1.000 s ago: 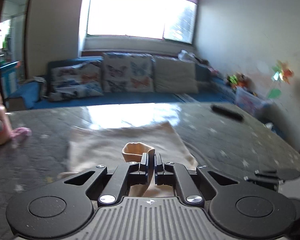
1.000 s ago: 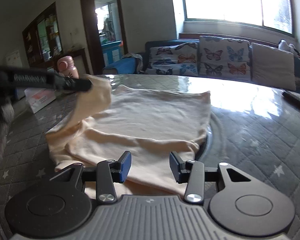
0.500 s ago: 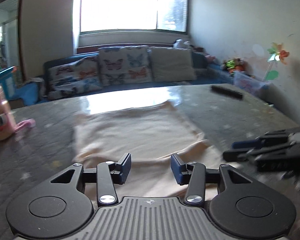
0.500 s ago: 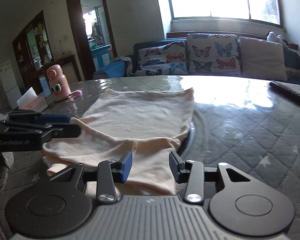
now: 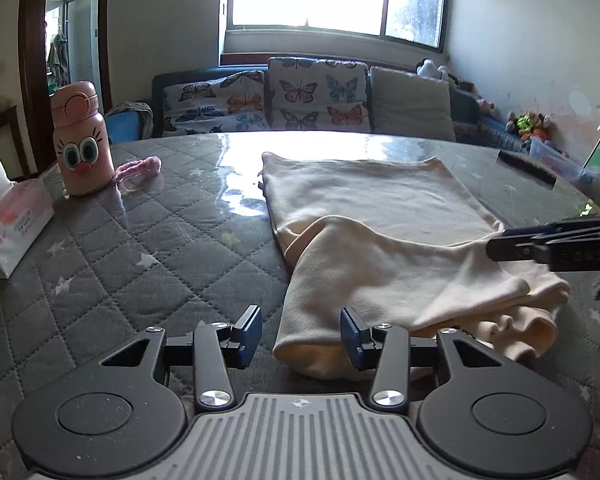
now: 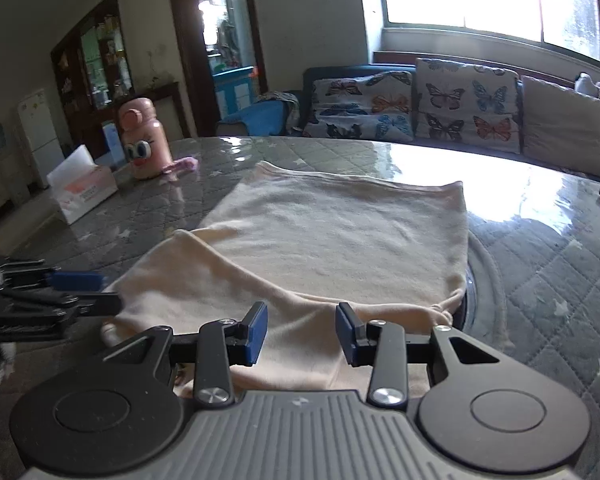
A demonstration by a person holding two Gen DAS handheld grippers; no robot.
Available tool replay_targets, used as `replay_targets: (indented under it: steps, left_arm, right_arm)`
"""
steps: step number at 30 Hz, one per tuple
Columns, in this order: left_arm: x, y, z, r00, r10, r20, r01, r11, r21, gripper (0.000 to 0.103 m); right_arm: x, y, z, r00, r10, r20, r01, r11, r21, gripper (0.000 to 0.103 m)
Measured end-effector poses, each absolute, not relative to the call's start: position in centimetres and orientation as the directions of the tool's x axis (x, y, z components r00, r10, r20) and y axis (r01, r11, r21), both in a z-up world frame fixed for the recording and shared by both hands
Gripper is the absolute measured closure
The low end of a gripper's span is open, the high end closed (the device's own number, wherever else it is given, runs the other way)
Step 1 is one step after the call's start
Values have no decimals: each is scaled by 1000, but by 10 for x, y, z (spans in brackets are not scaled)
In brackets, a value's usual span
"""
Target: Fold clothes
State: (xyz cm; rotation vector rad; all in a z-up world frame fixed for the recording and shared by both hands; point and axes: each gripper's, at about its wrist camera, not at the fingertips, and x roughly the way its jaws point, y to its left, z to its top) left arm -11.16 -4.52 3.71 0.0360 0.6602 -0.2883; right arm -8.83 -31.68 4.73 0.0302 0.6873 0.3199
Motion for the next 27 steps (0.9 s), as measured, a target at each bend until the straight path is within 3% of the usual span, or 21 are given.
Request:
replay_targets:
  steps: [6,13,19,27]
  left_arm:
    - [-122,-38,38,743,-278,-609,305,950,-61,55]
    - [-125,-33,29,738,-255,-625,287,957,-51,54]
    - [-121,-34,26,751,-232,-618,269,962,-34,54]
    - [-122,-41,25,761,-225,-609,282,959,-2,60]
  right_arm:
    - [-82,-333,36,703,265,-660,-210,964,165,65]
    - [-79,-330,27,671,280,-686,-199,960,197,78]
    - [-82,-325,32,675,270,-687,-195,963,187,99]
    - [-87,-314,77,745,270,-610,-252,961,117,100]
